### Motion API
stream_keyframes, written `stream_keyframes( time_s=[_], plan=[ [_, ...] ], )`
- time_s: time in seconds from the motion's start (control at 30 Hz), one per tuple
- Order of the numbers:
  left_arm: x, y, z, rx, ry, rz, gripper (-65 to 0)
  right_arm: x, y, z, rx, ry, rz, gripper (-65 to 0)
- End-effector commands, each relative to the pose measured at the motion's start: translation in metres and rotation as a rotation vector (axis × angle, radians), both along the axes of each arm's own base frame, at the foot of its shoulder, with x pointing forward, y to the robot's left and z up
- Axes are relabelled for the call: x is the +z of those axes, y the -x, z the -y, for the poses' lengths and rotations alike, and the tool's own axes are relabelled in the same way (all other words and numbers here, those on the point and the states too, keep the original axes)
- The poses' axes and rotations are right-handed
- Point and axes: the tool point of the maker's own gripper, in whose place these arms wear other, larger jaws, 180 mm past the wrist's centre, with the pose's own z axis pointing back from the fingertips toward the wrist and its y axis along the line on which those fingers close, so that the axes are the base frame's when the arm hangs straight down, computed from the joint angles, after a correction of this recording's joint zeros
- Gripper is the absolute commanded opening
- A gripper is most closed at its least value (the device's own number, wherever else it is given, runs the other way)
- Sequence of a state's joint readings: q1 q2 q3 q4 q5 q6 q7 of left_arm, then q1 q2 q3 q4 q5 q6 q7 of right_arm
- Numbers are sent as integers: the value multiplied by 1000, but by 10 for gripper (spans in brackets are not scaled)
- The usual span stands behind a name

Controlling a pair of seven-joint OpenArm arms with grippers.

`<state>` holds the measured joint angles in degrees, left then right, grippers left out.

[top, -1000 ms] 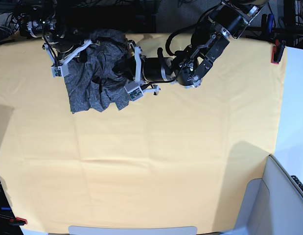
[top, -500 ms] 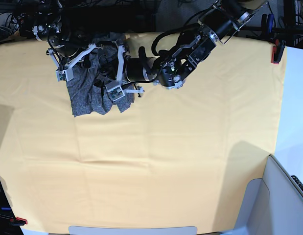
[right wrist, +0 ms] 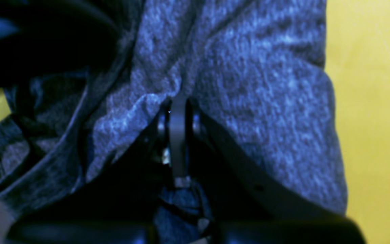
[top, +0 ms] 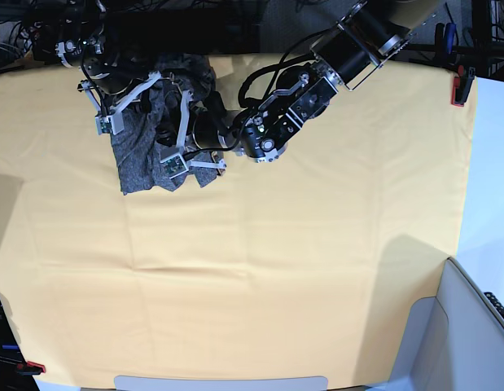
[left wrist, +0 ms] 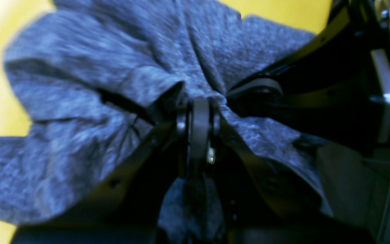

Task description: Fold the T-shirt properly

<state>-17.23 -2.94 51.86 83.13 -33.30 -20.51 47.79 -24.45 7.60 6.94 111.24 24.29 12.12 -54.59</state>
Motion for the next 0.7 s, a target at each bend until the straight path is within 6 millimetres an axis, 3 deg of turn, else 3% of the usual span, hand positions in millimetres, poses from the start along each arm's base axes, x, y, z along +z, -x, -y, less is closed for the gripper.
stream_keyframes(
  time_s=[0.0,0.4,0.53,0.67],
  plan=[
    [17,-7,12,-2,52,34,-647,-19,28,-8,33,-6,-135,-650],
    [-11,-29,-8,51,-76,133,-647,-20,28,-7,35,-4,-135,-650],
    [-10,-37,-12,103,-92,143,-647,-20,28,-7,35,-3,-137,-650],
    [7,-45,-17,148,-74,183,-647,-20,28,-7,35,-3,-137,-650]
  ],
)
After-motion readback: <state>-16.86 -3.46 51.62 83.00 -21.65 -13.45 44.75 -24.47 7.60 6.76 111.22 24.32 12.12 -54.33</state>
